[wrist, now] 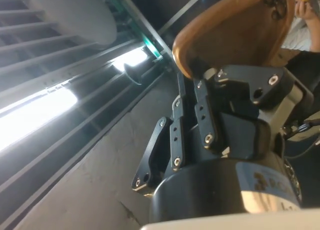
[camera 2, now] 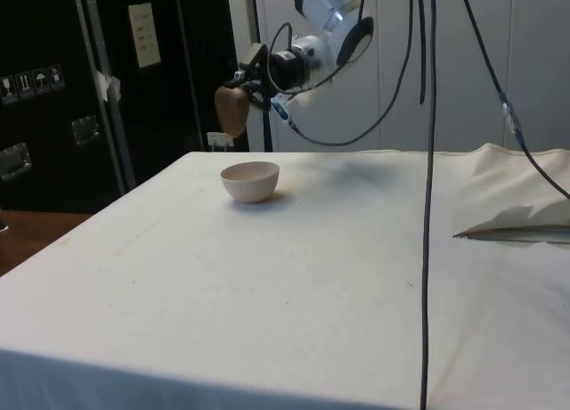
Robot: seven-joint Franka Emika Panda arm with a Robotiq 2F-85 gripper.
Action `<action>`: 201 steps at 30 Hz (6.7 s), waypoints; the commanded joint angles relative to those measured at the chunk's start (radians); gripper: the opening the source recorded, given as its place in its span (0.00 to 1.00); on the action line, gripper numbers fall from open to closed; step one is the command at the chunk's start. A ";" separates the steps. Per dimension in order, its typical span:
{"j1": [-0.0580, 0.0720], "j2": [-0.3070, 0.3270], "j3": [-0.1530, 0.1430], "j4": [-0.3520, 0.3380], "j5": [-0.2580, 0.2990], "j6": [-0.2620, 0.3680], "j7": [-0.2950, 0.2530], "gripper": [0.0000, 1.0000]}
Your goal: Pour the coffee beans from the cup into the bowl.
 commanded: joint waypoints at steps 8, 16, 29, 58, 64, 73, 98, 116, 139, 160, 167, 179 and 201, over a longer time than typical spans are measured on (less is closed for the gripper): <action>0.045 -0.026 -0.034 -0.016 -0.020 0.017 0.001 0.00; 0.075 -0.053 -0.052 -0.026 -0.038 0.021 0.000 0.00; 0.108 -0.120 -0.052 -0.040 -0.095 0.051 -0.002 0.00; 0.155 -0.211 -0.040 -0.031 -0.201 0.086 -0.005 0.00; 0.186 -0.243 -0.046 -0.045 -0.232 0.125 0.001 0.00; 0.210 -0.279 -0.036 -0.046 -0.282 0.159 0.002 0.00; 0.236 -0.354 0.035 -0.035 -0.448 0.263 0.012 0.00; 0.239 -0.364 0.075 -0.003 -0.577 0.298 0.033 0.00; 0.244 -0.393 0.161 0.006 -0.733 0.386 0.097 0.00; 0.244 -0.426 0.262 0.007 -0.885 0.474 0.197 0.00; 0.244 -0.433 0.294 0.007 -0.933 0.500 0.230 0.00; 0.236 -0.425 0.342 0.003 -0.998 0.540 0.231 0.00; 0.243 -0.432 0.422 -0.053 -1.078 0.667 0.209 0.00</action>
